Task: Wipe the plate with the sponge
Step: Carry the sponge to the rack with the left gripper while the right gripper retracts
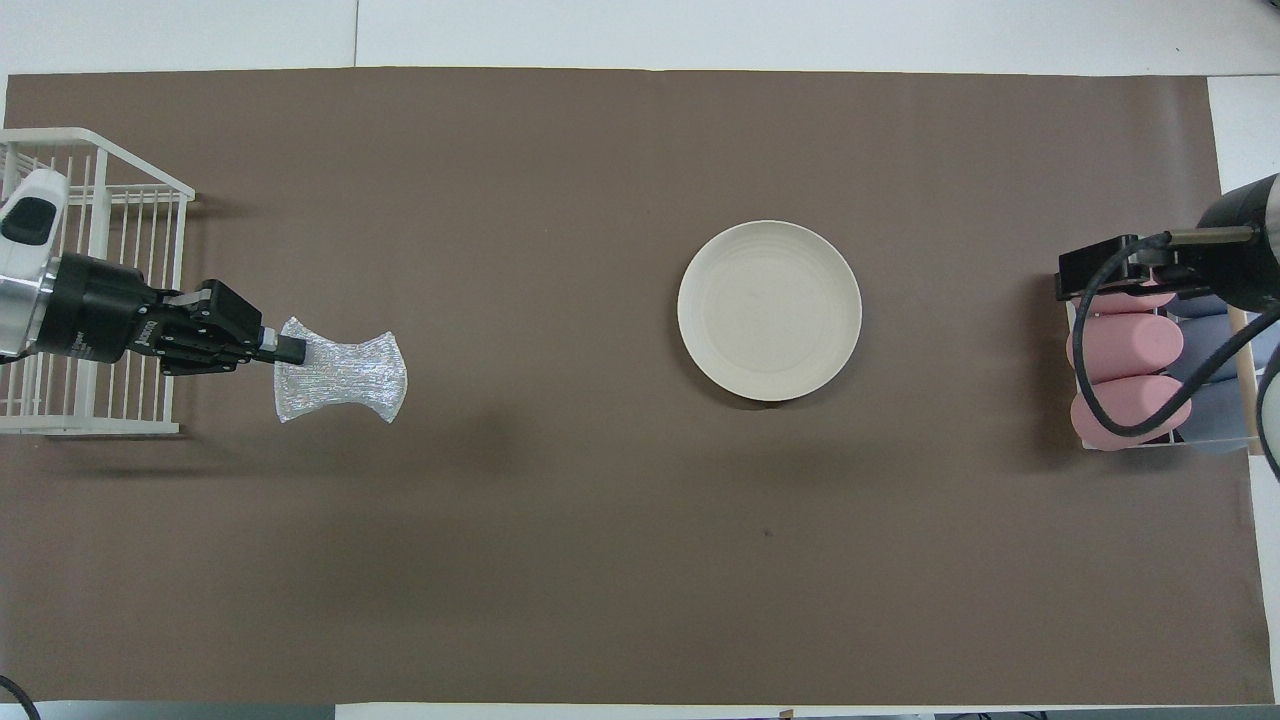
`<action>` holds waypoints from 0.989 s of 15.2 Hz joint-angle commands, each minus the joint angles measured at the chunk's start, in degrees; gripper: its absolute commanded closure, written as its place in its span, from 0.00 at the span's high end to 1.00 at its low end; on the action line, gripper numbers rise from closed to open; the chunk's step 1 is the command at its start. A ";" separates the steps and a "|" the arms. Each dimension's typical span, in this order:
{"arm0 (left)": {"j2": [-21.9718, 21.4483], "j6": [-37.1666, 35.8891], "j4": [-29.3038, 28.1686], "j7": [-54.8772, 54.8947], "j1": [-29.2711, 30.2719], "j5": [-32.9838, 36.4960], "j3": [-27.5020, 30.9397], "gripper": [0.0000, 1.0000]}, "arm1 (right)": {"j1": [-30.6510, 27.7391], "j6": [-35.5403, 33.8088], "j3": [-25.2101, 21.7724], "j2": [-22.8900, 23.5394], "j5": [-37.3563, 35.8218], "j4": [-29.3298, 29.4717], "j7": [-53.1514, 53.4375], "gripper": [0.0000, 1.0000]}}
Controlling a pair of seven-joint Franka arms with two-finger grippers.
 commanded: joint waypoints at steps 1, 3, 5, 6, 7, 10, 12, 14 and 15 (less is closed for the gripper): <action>1.79 -6.30 5.28 1.13 2.57 2.89 -0.44 0.00 | -1.82 -2.01 1.04 0.74 -0.52 1.10 -2.44 1.00; 1.44 -8.49 5.90 1.83 2.84 4.66 -0.44 0.00 | -2.18 -4.12 0.43 0.56 0.35 1.10 -3.22 1.00; 1.35 -10.69 6.51 2.18 3.63 5.02 -0.35 0.00 | -2.18 -4.22 -0.97 0.56 0.54 1.19 -3.75 1.00; 1.35 -10.70 6.52 2.97 3.63 4.93 -0.44 0.00 | -2.18 -4.04 -1.15 0.65 0.54 1.19 -4.54 1.00; 1.35 -10.44 6.34 4.10 3.63 4.75 -0.44 0.00 | -2.18 -3.43 -1.15 0.74 0.54 1.19 -4.98 1.00; 1.53 -7.99 6.17 10.07 2.93 5.01 -0.44 0.00 | -2.18 -3.42 -1.24 0.47 0.54 1.10 -4.72 1.00; 1.62 -4.13 5.73 12.98 1.79 8.33 -0.70 0.00 | -2.09 -3.34 -1.24 0.56 0.54 1.19 -3.50 1.00; 1.70 -1.49 5.99 15.35 0.04 13.34 -0.70 0.00 | -2.00 -3.34 -1.07 0.56 0.54 1.19 -2.00 1.00; 1.79 0.18 5.99 16.32 -0.41 15.54 -0.70 0.00 | -2.00 -3.34 -1.07 0.56 0.54 1.36 -2.26 1.00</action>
